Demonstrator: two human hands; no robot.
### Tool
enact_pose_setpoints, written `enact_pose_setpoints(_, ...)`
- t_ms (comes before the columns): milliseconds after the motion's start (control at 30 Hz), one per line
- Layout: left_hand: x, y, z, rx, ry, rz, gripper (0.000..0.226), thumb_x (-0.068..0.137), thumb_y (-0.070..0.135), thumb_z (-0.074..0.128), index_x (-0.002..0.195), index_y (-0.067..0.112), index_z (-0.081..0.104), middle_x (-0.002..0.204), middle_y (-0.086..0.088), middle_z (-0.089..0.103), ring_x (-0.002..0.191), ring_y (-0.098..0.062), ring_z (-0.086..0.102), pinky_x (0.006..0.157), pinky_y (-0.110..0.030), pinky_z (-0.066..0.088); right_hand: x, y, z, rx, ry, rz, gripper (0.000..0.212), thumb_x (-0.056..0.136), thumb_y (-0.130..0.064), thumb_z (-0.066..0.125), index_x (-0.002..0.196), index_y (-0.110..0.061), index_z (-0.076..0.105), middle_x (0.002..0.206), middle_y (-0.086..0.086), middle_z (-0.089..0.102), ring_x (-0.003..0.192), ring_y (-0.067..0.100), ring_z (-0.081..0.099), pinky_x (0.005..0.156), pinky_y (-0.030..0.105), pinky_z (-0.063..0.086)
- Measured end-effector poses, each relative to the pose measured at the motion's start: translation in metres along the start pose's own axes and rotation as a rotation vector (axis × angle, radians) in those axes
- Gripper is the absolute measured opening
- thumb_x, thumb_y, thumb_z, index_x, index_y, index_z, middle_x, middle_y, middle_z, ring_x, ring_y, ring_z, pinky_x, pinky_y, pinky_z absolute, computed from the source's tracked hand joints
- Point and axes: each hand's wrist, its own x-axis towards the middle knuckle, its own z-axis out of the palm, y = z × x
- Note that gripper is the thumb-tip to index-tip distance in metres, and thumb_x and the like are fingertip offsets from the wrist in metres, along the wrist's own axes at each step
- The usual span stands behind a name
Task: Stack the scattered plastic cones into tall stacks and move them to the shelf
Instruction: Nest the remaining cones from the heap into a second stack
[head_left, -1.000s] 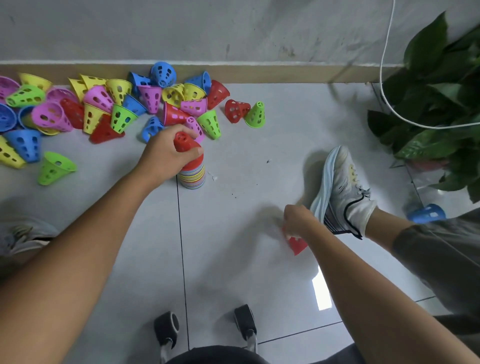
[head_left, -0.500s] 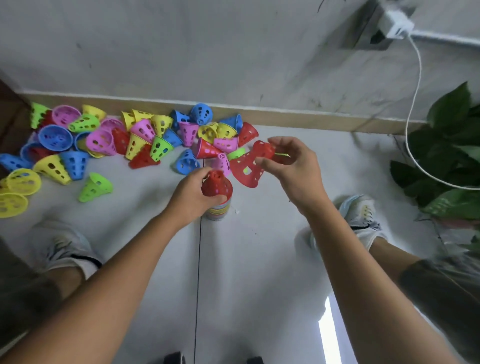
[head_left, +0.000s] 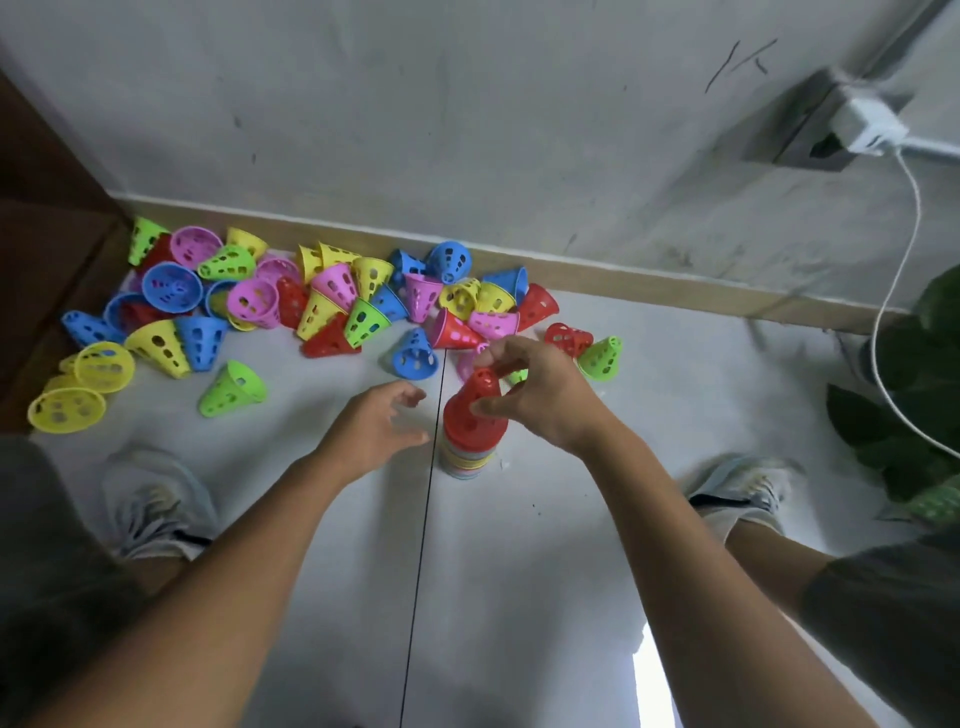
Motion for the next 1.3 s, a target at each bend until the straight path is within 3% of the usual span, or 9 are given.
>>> enact_pose_setpoints(167,0.024,0.010,-0.011,-0.032,0.018,-0.005,0.049,0.079,0.018,0.085,0.123,0.018,0.063,0.119,0.002,0.066,0.104,-0.022,0.061,0.092,-0.033,0.050,0.015,-0.001,-0.009,0.050,-0.192,0.029,0.039,0.070,-0.016,0.090,0.102,-0.018,0.068,0.103,-0.003,0.068,0.094,0.009,0.062,0.073,0.014,0.052)
enact_pose_setpoints(300,0.047,0.021,-0.017,-0.016,0.035,-0.011,0.045,0.082,0.018,0.082,0.123,0.016,0.064,0.117,0.002,0.065,0.106,-0.019,0.061,0.093,-0.032,0.049,0.031,0.001,-0.024,0.185,-0.286,0.062,0.037,0.076,-0.021,0.087,0.108,-0.016,0.069,0.107,0.005,0.070,0.092,0.013,0.067,0.081,0.024,0.057)
enact_pose_setpoints(467,0.069,0.033,-0.017,0.031,0.073,0.000,0.037,0.086,0.018,0.078,0.122,0.013,0.066,0.117,0.002,0.063,0.107,-0.014,0.057,0.091,-0.027,0.045,0.059,0.027,-0.029,0.170,-0.056,0.161,0.025,0.090,-0.028,0.073,0.110,-0.014,0.066,0.104,-0.001,0.070,0.085,0.011,0.066,0.069,0.025,0.053)
enact_pose_setpoints(600,0.088,0.032,-0.013,0.090,0.073,0.026,0.036,0.084,0.025,0.080,0.117,0.018,0.068,0.127,-0.002,0.060,0.114,-0.018,0.058,0.098,-0.031,0.047,0.086,0.067,-0.016,0.056,0.095,0.257,0.036,0.090,-0.028,0.073,0.122,-0.018,0.063,0.130,0.003,0.060,0.103,0.022,0.065,0.089,0.043,0.055)
enact_pose_setpoints(700,0.100,0.031,-0.010,0.150,0.044,0.038,0.036,0.083,0.028,0.081,0.116,0.023,0.068,0.130,-0.004,0.056,0.123,-0.020,0.052,0.106,-0.037,0.045,0.102,0.087,-0.004,-0.008,0.087,0.308,0.051,0.089,-0.023,0.074,0.136,-0.016,0.056,0.134,0.004,0.053,0.117,0.028,0.058,0.088,0.037,0.050)
enact_pose_setpoints(867,0.118,0.036,-0.010,0.228,0.004,0.055,0.042,0.083,0.030,0.081,0.122,0.024,0.067,0.134,-0.003,0.055,0.130,-0.027,0.043,0.111,-0.042,0.038,0.121,0.110,0.007,-0.221,0.017,0.330,0.069,0.086,-0.027,0.076,0.147,-0.021,0.045,0.151,0.015,0.042,0.140,0.034,0.038,0.115,0.048,0.032)
enact_pose_setpoints(1033,0.137,0.041,-0.010,0.253,-0.052,0.037,0.047,0.085,0.027,0.079,0.129,0.023,0.063,0.137,-0.003,0.057,0.130,-0.027,0.045,0.105,-0.039,0.040,0.133,0.125,0.007,-0.181,0.055,0.276,0.065,0.085,-0.013,0.074,0.143,-0.026,0.049,0.149,0.013,0.042,0.137,0.033,0.038,0.115,0.049,0.033)
enact_pose_setpoints(1167,0.146,0.044,-0.002,0.234,-0.116,0.001,0.049,0.085,0.021,0.079,0.131,0.021,0.063,0.129,-0.003,0.060,0.114,-0.017,0.055,0.095,-0.030,0.042,0.145,0.133,0.003,-0.214,0.014,0.236,0.061,0.084,-0.006,0.073,0.137,-0.028,0.054,0.146,0.011,0.047,0.135,0.030,0.041,0.113,0.048,0.035)
enact_pose_setpoints(1300,0.153,0.043,0.007,0.245,-0.125,-0.067,0.051,0.081,0.024,0.082,0.129,0.022,0.065,0.128,-0.005,0.061,0.115,-0.025,0.059,0.103,-0.044,0.049,0.157,0.133,0.004,-0.204,-0.006,0.239,0.060,0.082,-0.005,0.076,0.131,-0.032,0.056,0.142,0.007,0.050,0.130,0.027,0.045,0.109,0.046,0.041)
